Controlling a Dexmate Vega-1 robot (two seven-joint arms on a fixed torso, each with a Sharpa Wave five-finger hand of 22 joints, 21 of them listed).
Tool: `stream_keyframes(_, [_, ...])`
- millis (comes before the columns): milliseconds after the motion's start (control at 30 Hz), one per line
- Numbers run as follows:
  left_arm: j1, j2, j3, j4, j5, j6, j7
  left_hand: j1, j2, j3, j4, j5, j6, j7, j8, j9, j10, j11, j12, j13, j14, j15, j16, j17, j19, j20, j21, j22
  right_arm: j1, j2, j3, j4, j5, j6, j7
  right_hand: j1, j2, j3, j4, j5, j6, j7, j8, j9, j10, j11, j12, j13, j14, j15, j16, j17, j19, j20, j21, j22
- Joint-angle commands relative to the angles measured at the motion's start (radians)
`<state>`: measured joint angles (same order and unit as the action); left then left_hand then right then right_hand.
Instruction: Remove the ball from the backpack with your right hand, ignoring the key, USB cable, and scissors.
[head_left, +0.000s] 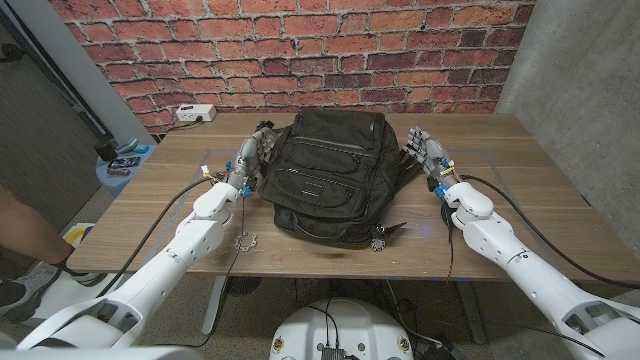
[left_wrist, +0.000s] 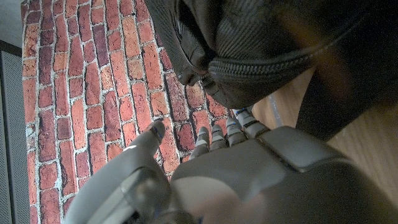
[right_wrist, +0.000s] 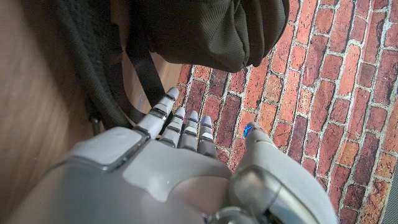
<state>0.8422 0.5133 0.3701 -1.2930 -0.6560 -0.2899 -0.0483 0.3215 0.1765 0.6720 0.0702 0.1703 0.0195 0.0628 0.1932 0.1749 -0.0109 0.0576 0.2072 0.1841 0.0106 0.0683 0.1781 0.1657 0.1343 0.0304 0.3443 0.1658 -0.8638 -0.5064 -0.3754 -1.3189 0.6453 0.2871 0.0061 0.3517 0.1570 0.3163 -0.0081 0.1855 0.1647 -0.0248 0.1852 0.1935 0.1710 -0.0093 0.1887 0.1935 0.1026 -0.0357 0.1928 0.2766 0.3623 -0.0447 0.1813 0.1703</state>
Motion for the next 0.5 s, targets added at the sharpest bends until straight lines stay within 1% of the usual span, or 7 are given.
stream_keyframes(33, [0.018, 0.019, -0.005, -0.011, -0.005, 0.001, -0.010, 0.010, 0.001, 0.006, -0.001, 0.006, 0.004, 0.007, 0.004, 0.003, 0.002, 0.010, 0.005, 0.002, 0.001, 0.009, 0.007, 0.002, 0.010, -0.001, 0.006, 0.005, -0.015, 0.005, -0.009, -0.012, -0.009, -0.014, -0.021, 0.016, -0.002, 0.010, -0.005, 0.005, 0.007, 0.001, 0.007, 0.002, 0.004, -0.002, 0.006, 0.005, 0.004, -0.010, 0.003, 0.000, 0.004, -0.023, 0.005, 0.001])
stream_keyframes(300, [0.029, 0.038, -0.012, -0.040, -0.007, 0.016, -0.002, 0.014, 0.000, 0.006, -0.007, 0.005, 0.003, 0.007, 0.001, 0.003, 0.002, 0.010, 0.004, 0.001, 0.000, 0.010, 0.005, 0.002, 0.009, 0.000, 0.001, 0.005, -0.005, -0.004, -0.011, -0.023, -0.017, -0.023, -0.021, 0.023, -0.003, 0.013, -0.013, 0.004, 0.006, 0.001, 0.007, 0.001, 0.001, -0.002, 0.005, 0.005, 0.003, -0.009, 0.002, -0.005, 0.001, -0.023, 0.005, 0.001])
stream_keyframes(500, [0.039, 0.054, -0.013, -0.071, -0.008, 0.035, 0.000, 0.016, -0.001, 0.005, -0.012, 0.004, 0.003, 0.007, 0.000, 0.003, 0.001, 0.009, 0.003, 0.001, 0.000, 0.009, 0.004, 0.002, 0.008, 0.000, -0.002, 0.005, -0.018, -0.020, -0.005, -0.051, -0.021, -0.029, -0.031, 0.027, -0.004, 0.014, -0.018, 0.003, 0.006, 0.001, 0.008, 0.001, -0.001, -0.003, 0.005, 0.005, -0.002, -0.010, 0.001, -0.008, -0.002, -0.022, 0.005, 0.001])
